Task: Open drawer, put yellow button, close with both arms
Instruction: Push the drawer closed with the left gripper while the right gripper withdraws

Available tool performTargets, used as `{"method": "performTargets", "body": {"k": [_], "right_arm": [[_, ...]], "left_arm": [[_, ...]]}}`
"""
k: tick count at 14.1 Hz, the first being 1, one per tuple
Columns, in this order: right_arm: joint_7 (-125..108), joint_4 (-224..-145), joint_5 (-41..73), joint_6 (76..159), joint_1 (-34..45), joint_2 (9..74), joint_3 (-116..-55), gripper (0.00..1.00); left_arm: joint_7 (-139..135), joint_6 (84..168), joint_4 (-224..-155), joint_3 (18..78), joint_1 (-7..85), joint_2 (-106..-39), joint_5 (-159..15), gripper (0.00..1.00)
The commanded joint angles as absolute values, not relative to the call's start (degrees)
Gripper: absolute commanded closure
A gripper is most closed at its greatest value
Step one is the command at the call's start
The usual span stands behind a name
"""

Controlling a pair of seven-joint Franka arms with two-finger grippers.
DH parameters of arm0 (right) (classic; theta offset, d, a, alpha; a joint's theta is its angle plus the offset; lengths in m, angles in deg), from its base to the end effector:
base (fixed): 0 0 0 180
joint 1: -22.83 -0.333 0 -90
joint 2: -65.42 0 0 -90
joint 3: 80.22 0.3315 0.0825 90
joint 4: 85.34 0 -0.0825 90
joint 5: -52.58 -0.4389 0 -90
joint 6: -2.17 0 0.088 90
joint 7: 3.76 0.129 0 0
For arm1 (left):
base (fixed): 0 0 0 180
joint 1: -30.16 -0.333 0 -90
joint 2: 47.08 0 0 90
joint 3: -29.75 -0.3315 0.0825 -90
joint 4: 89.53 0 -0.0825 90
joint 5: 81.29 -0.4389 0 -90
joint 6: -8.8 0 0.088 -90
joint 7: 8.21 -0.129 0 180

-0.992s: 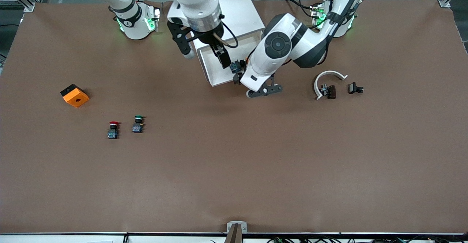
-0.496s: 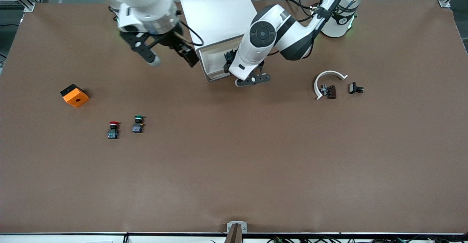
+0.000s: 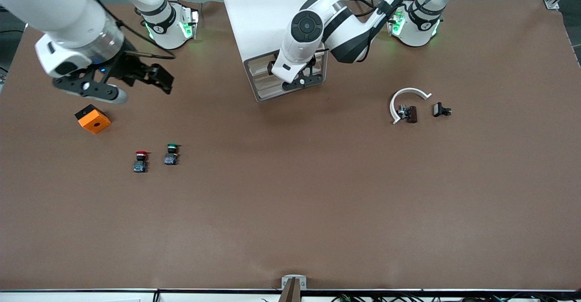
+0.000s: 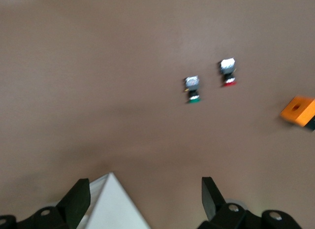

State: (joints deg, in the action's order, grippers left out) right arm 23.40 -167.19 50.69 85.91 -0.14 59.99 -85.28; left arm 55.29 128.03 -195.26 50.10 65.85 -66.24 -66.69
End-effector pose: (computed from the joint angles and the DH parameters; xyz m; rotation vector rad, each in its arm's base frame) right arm 0.5951 0.1999 0.6245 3.1291 -0.2488 -0.1038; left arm 0.3685 -0.5606 0.3157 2.9768 0.4171 -0.4992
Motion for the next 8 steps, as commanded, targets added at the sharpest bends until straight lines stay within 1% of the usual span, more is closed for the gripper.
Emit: {"method": "performTargets", "body": {"k": [1,5,6,8], "right_arm": [[12.18,-168.05,51.88,86.28,5.15,60.68,-84.26,0.00],[0.84,-168.75,52.92,87.24,11.31,60.41,-84.26,0.00],[-1.72,-169.88,54.32,89.43,12.01,60.41,-84.26,0.00],[-6.20,-171.03,55.30,92.51,14.21,60.41,-84.26,0.00]], "left_arm": [[57.96,125.70,-195.96,51.63,65.84,-65.18,-64.77,0.00],[58.76,123.50,-195.09,51.54,65.05,-65.27,-63.71,0.00],[58.94,123.49,-194.21,51.02,64.44,-65.19,-63.71,0.00],[58.06,122.36,-191.15,50.84,59.63,-65.27,-64.32,0.00]]}}
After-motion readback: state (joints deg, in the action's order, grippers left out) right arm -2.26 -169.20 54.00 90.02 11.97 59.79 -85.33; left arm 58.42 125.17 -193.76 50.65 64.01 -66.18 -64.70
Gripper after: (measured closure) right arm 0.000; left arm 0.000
